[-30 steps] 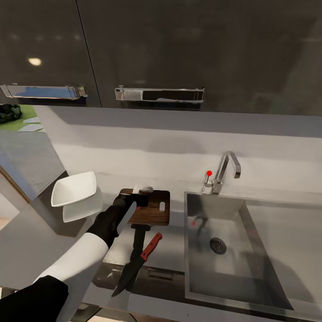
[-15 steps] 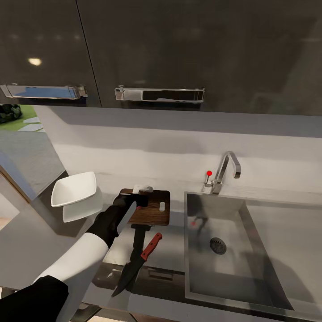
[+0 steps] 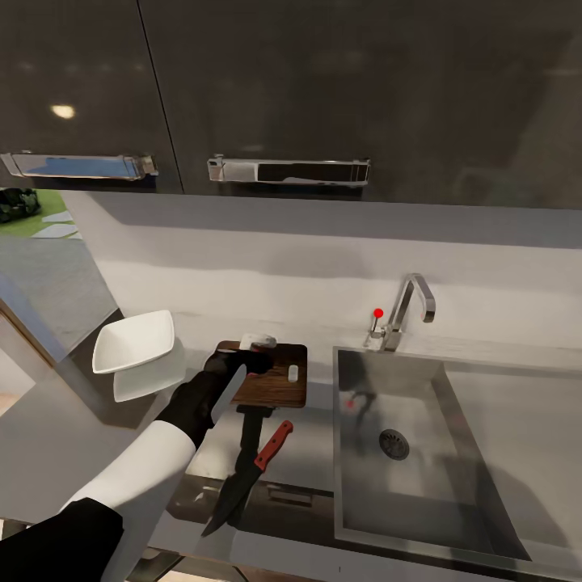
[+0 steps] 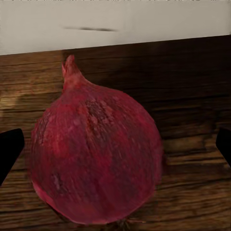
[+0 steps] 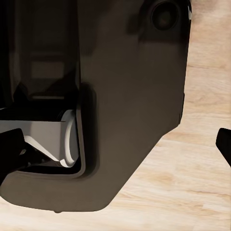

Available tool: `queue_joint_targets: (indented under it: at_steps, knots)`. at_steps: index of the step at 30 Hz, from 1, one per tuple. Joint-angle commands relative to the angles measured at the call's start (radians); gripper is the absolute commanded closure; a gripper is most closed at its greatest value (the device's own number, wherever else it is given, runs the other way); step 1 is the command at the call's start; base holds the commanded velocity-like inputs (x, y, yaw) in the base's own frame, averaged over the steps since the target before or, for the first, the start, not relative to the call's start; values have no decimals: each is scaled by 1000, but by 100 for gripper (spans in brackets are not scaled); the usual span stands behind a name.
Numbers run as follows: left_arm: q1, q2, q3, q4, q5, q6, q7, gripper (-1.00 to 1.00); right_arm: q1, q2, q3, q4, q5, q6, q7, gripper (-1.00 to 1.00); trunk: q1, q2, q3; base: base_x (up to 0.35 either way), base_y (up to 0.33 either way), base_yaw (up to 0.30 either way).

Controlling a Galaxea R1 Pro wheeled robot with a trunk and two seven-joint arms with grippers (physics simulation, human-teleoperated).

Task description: In the kitchen, take the Vidalia onion out of the sink, dice it on the chopping board with the paring knife, put the diced onion into the bowl on the countertop, then place both the paring knife and the chopping board into the sink.

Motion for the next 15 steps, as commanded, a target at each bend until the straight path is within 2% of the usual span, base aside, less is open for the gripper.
queue_joint_targets:
  at_steps: [1,9,15]
  knots:
    - [-1,1,-3,-1,11,4,9,-100,0,0,-9,0,5,-2,4,-100,1,-2,-2,0,0,0]
    - [-1,1,-2,-20,9,5,11,-100,0,0,-9,0,5,-2,4,-100,1,-2,-2,0,0,0]
    - [-1,4,-1,-151,8,18,15,-100,0,0,-9,0,5,-2,4,-100,1,-2,-2,0,0,0]
